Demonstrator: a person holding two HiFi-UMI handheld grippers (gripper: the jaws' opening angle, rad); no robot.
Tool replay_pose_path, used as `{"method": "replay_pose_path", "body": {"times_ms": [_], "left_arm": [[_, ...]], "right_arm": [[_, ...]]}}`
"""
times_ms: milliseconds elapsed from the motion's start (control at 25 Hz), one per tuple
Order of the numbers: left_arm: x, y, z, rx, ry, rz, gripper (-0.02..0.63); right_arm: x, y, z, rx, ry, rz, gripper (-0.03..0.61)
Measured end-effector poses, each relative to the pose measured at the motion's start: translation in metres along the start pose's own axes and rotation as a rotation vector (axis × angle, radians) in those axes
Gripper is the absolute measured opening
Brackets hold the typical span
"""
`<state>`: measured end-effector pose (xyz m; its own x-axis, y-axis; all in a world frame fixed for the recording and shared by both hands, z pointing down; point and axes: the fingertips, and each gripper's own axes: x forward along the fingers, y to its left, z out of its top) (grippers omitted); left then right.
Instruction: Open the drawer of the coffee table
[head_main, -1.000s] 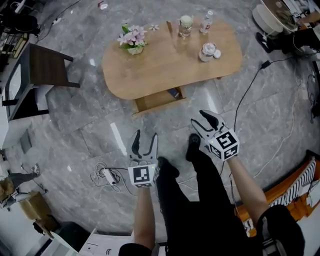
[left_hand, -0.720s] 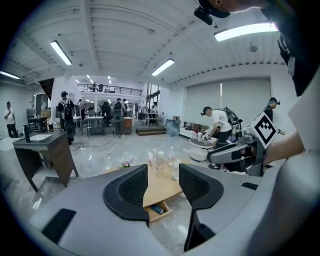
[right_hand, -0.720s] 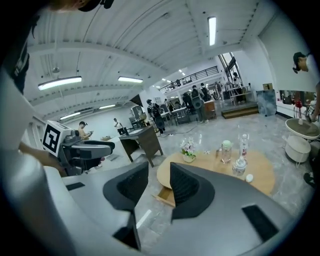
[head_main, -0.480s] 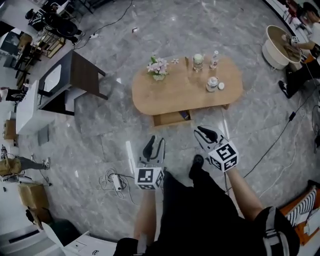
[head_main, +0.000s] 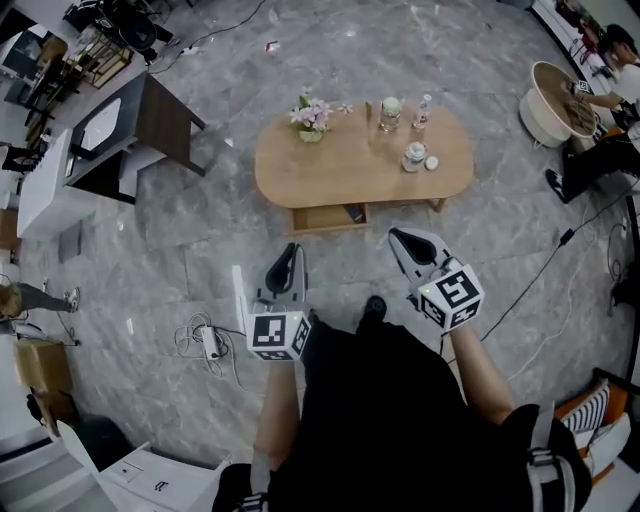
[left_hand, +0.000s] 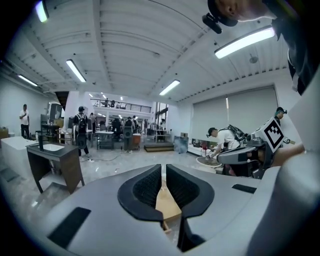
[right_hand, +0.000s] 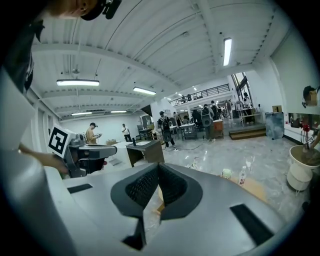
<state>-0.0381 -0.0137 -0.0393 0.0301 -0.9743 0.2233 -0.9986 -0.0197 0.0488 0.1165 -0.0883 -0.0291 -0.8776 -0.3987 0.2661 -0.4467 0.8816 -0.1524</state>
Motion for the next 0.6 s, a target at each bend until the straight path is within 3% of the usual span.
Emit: {"method": "replay_pose_path", "body": {"times_ms": [320,600], "left_arm": [[-0.024,0.018,0.019,0.036,-0.031,-0.03,0.014],[-0.04,0.044,0.025,0.02,-0.05,-0.065,0.014]], "right_arm": [[0.008,0.031,0.029,0.051,-0.064,0.025,0.012],[0.019,0.06,0.029,-0.002,-0.076,0.009,0.012]]}}
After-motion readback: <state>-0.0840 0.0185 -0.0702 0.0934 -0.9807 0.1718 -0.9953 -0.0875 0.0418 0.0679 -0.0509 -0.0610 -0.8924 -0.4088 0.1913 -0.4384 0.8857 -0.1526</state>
